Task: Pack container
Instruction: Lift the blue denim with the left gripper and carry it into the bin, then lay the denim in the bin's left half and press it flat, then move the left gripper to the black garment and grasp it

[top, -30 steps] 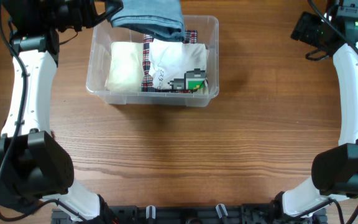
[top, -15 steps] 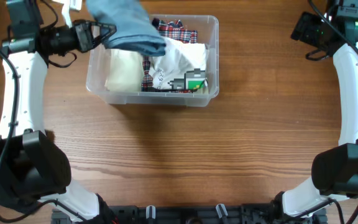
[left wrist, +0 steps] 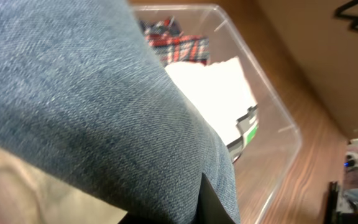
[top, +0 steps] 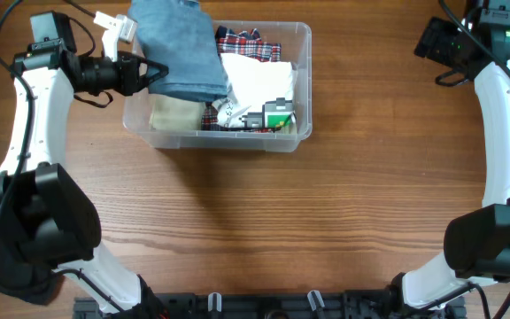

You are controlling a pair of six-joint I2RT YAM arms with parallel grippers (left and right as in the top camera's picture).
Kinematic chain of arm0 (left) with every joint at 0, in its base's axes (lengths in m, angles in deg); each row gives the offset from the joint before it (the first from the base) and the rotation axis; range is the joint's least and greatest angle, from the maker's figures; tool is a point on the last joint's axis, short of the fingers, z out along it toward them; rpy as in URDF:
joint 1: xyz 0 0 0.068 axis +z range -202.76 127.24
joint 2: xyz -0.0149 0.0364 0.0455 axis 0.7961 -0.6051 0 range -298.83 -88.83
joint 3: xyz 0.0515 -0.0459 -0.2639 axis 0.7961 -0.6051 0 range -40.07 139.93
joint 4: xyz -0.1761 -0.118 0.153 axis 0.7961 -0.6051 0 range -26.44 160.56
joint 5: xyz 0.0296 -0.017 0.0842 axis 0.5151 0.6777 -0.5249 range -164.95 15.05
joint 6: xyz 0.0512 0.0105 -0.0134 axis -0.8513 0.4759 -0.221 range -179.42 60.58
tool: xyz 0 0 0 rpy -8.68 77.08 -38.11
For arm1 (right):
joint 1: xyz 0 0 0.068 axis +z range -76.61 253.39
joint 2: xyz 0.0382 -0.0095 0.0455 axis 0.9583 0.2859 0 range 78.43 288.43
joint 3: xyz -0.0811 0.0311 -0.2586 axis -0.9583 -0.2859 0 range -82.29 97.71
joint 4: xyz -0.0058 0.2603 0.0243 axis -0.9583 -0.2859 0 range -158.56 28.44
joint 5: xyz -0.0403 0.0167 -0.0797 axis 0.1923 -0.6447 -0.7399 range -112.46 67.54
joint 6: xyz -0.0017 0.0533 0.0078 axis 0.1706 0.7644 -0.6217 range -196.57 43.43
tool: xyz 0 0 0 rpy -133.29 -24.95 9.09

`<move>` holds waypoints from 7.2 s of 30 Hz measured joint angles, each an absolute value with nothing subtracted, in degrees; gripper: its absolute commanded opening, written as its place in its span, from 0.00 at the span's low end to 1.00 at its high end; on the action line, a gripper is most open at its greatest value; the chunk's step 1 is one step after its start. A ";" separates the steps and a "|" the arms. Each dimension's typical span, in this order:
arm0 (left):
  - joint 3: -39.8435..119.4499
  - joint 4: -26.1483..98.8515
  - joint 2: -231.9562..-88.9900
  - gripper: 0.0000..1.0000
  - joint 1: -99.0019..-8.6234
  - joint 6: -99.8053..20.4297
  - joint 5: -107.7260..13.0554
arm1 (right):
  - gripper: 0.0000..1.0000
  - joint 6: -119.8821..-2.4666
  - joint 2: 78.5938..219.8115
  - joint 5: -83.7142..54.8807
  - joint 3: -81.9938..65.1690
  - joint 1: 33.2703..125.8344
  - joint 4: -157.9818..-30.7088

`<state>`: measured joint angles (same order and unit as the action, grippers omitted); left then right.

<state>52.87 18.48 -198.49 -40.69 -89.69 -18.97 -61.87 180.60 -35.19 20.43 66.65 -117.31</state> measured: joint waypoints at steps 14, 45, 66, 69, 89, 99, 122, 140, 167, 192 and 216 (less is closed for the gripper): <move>53.05 8.36 -200.94 0.04 -40.64 -89.71 -30.61 | 1.00 -61.90 180.60 -35.19 20.43 66.65 -117.28; 54.36 18.92 -186.52 0.13 -39.09 -61.23 -42.72 | 1.00 -61.87 180.60 -35.19 20.43 66.65 -117.28; 54.43 27.20 -198.21 0.09 -58.87 -51.13 -78.74 | 1.00 -61.87 180.60 -35.19 20.43 66.65 -117.28; 54.43 27.71 -199.85 0.09 -58.70 -50.91 -80.32 | 1.00 -61.87 180.60 -35.19 20.43 66.65 -117.28; 55.67 26.79 -204.39 0.04 -60.03 -48.75 -81.56 | 1.00 -61.87 180.60 -35.19 20.43 66.65 -117.31; 55.89 19.86 -198.76 0.04 -60.42 -47.90 -87.57 | 1.00 -61.87 180.60 -35.19 20.43 66.65 -117.31; 53.49 22.09 -203.04 0.09 -60.95 -42.06 -91.40 | 1.00 -61.87 180.60 -35.19 20.43 66.65 -117.28; 53.07 0.78 -186.62 1.00 -31.46 -24.38 -77.39 | 1.00 -61.90 180.60 -35.19 20.38 66.65 -117.31; 30.51 -14.80 -171.33 1.00 -14.48 26.00 -97.91 | 1.00 -61.90 180.60 -35.19 20.38 66.65 -117.28; 14.41 10.18 -167.57 1.00 -9.67 14.31 -98.15 | 1.00 -61.87 180.60 -35.19 20.38 66.65 -117.33; -4.19 34.24 -167.33 0.72 -9.61 8.74 -92.58 | 1.00 -61.87 180.60 -35.19 20.38 66.65 -117.31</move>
<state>-4.19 34.24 -167.33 -9.61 8.74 -92.58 -61.87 180.60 -35.19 20.38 66.65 -117.31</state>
